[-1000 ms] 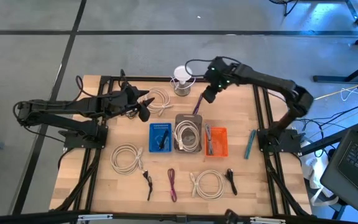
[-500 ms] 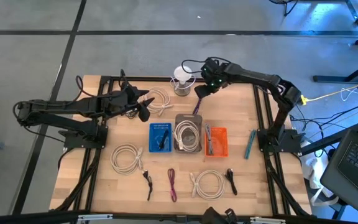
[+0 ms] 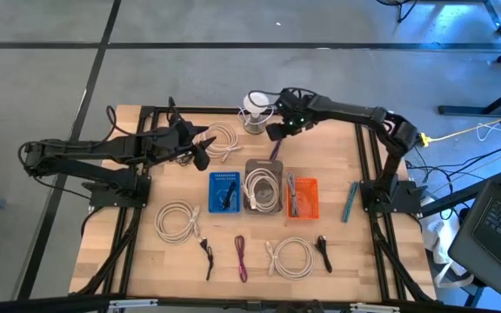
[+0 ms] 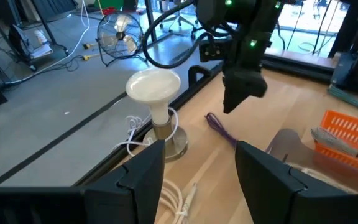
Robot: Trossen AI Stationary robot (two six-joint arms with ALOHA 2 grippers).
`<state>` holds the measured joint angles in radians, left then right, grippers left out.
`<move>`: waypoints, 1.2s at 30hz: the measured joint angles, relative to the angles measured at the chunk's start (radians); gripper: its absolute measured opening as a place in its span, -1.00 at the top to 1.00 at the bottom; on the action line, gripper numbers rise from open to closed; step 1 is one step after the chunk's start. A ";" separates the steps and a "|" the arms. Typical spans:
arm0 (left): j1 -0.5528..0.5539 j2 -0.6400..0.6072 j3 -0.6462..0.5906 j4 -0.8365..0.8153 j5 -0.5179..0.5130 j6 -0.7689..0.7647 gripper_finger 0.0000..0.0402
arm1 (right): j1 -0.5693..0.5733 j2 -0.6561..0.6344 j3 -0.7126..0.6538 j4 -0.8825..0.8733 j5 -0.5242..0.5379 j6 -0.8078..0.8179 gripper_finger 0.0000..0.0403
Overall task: Pick & Place USB Port
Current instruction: Put the brown HDMI cable into the black bin
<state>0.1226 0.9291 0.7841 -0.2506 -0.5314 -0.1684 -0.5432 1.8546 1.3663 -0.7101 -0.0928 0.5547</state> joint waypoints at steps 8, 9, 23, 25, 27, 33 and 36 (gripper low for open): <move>0.042 0.016 0.000 -0.262 -0.112 0.093 0.07 | 0.092 -0.051 0.000 -0.079 0.099 -0.118 0.16; 0.064 0.026 -0.002 -0.284 -0.105 0.105 0.07 | 0.105 -0.068 0.000 -0.111 0.127 -0.124 0.16; 0.330 0.468 -0.022 -0.215 0.233 0.597 0.07 | 0.260 -0.423 0.000 -0.315 0.371 -0.141 0.16; 0.339 0.504 -0.021 -0.184 0.240 0.684 0.07 | 0.272 -0.465 0.000 -0.314 0.375 -0.144 0.16; 0.343 0.528 -0.021 -0.161 0.246 0.763 0.07 | 0.282 -0.498 0.000 -0.313 0.388 -0.148 0.16; 0.344 0.585 0.024 -0.159 0.237 0.874 0.07 | 0.287 -0.551 0.000 -0.323 0.426 -0.170 0.16; 0.344 0.624 0.082 -0.184 0.246 0.905 0.07 | 0.287 -0.552 0.000 -0.323 0.430 -0.180 0.16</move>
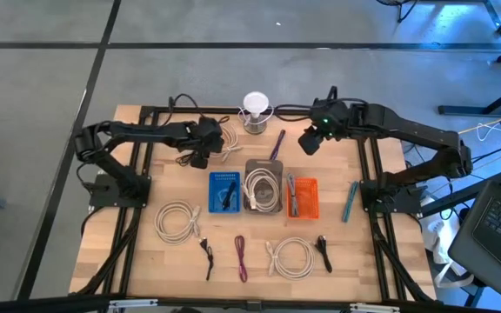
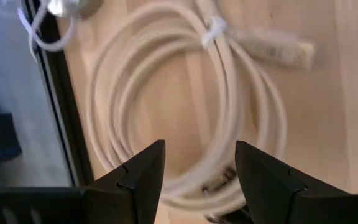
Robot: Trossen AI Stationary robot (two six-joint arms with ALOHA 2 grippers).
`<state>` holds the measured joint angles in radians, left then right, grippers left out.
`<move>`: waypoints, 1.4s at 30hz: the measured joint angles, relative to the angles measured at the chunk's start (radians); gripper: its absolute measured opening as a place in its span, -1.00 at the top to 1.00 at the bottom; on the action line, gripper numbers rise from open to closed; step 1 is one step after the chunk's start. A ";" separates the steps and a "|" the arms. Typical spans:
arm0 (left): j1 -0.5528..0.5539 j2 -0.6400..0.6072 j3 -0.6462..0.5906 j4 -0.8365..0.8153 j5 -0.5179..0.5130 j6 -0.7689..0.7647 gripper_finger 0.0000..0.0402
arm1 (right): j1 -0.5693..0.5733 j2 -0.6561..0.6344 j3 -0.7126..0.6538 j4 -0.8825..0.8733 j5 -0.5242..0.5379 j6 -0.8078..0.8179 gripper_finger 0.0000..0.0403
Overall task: Pick & Place USB Port
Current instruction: Put the brown HDMI cable into the black bin
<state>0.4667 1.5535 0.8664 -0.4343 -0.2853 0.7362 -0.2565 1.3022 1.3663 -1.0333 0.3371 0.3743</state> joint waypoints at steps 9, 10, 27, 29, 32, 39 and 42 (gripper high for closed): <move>0.000 0.206 0.175 -0.248 0.044 -0.024 0.11 | 0.000 0.003 0.000 -0.007 0.011 -0.040 0.16; 0.000 0.224 0.184 -0.271 0.039 -0.031 0.12 | 0.000 0.003 0.000 -0.008 0.011 -0.043 0.16; -0.039 0.056 0.201 -0.308 -0.082 -0.132 0.95 | 0.000 0.004 0.000 -0.008 0.072 -0.095 0.16; -0.052 -0.014 0.213 -0.327 -0.080 -0.178 0.95 | 0.000 0.004 0.000 -0.008 0.089 -0.095 0.16; -0.074 -0.149 0.221 -0.326 -0.069 -0.272 0.95 | 0.000 0.004 0.000 -0.008 0.091 -0.099 0.16; -0.115 -0.438 0.168 -0.070 0.168 -0.460 0.95 | 0.030 0.004 0.000 0.087 0.089 -0.156 0.16; -0.135 -0.504 0.118 0.122 0.282 -0.472 0.95 | 0.061 0.004 0.000 0.191 0.045 -0.201 0.16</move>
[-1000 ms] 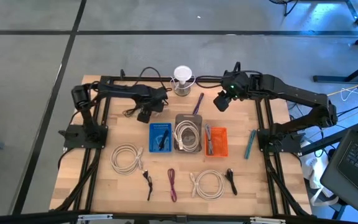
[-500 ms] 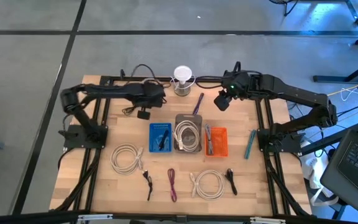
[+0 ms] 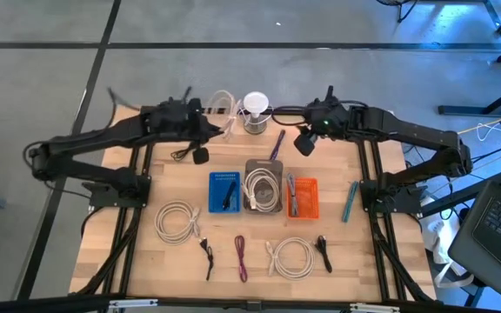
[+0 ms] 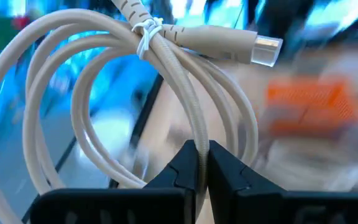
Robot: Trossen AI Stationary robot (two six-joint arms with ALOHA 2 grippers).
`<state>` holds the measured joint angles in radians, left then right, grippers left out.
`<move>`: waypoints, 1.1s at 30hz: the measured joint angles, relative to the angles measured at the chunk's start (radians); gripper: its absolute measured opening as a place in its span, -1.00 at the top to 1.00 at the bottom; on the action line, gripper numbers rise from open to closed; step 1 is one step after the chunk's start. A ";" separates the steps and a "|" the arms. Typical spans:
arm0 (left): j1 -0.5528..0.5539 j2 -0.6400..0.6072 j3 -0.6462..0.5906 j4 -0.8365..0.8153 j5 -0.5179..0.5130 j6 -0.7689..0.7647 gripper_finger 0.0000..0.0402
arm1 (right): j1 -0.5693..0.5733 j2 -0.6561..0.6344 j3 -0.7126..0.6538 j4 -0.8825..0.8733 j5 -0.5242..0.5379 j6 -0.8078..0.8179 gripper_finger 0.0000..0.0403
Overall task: Pick & Place USB Port
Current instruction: Put the brown HDMI cable into the black bin
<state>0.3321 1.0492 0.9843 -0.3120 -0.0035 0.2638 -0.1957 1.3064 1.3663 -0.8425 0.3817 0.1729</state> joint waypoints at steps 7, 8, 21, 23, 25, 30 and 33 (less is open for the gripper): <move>-0.050 0.005 -0.058 0.353 0.155 -0.040 0.96 | 0.111 0.000 0.000 0.271 -0.202 -0.129 0.16; -0.060 0.013 -0.058 0.389 0.163 -0.038 0.96 | 0.128 0.000 0.000 0.303 -0.222 -0.142 0.16; -0.110 0.142 -0.059 0.616 0.355 -0.074 0.96 | 0.287 0.000 0.000 0.526 -0.182 -0.284 0.16; -0.117 0.153 -0.059 0.637 0.378 -0.091 0.96 | 0.298 0.000 0.000 0.515 -0.079 -0.307 0.16; -0.129 0.155 -0.059 0.652 0.392 -0.097 0.96 | 0.307 0.000 0.000 0.506 0.054 -0.336 0.16; -0.157 0.155 -0.059 0.679 0.393 -0.097 0.96 | 0.310 0.013 0.001 0.510 0.200 -0.416 0.16; -0.170 0.156 -0.059 0.679 0.391 -0.097 0.96 | 0.310 0.019 0.001 0.537 0.202 -0.443 0.16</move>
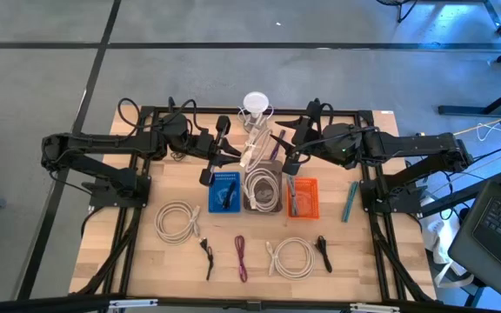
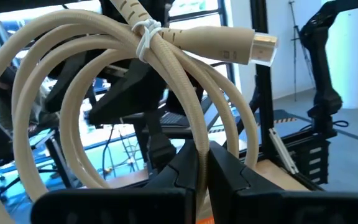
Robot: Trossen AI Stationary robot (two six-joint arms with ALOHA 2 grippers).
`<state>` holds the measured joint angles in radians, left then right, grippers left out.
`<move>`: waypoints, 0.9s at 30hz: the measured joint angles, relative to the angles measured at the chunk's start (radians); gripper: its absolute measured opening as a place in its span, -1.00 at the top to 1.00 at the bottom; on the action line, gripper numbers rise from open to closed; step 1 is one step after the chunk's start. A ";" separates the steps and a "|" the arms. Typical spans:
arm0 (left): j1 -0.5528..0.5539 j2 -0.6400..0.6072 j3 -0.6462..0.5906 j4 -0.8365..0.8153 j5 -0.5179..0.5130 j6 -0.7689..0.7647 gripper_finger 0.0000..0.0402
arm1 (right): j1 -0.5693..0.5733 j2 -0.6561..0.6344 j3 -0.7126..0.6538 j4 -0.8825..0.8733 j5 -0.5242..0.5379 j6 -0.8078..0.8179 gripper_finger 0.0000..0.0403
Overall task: Pick & Place USB Port
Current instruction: Put the brown HDMI cable into the black bin
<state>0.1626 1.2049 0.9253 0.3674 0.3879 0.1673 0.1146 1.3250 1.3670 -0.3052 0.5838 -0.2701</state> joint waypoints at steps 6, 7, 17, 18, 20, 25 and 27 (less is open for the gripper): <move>0.000 0.000 0.000 0.004 -0.002 0.001 0.96 | -0.001 0.019 0.000 0.066 -0.003 -0.016 0.16; 0.000 0.000 0.000 0.004 -0.002 0.001 0.96 | -0.001 0.022 0.000 0.072 -0.005 -0.021 0.16; 0.000 0.000 0.000 0.000 -0.001 0.002 0.96 | -0.020 0.061 0.000 0.113 -0.002 -0.022 0.40; 0.000 0.000 0.000 -0.001 -0.001 0.002 0.96 | -0.021 0.062 0.000 0.116 -0.001 -0.022 0.51; 0.000 0.000 0.000 -0.004 -0.002 0.002 0.96 | -0.021 0.062 0.000 0.113 -0.001 -0.028 0.79; 0.001 0.000 0.002 -0.002 -0.010 0.002 0.87 | -0.019 0.061 0.011 0.085 0.080 -0.039 0.92; 0.002 0.000 0.002 -0.001 -0.016 0.002 0.82 | -0.019 0.058 0.020 0.058 0.137 -0.052 0.92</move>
<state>0.1642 1.2049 0.9268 0.3668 0.3717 0.1689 0.0959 1.3832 1.3869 -0.2475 0.7209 -0.3223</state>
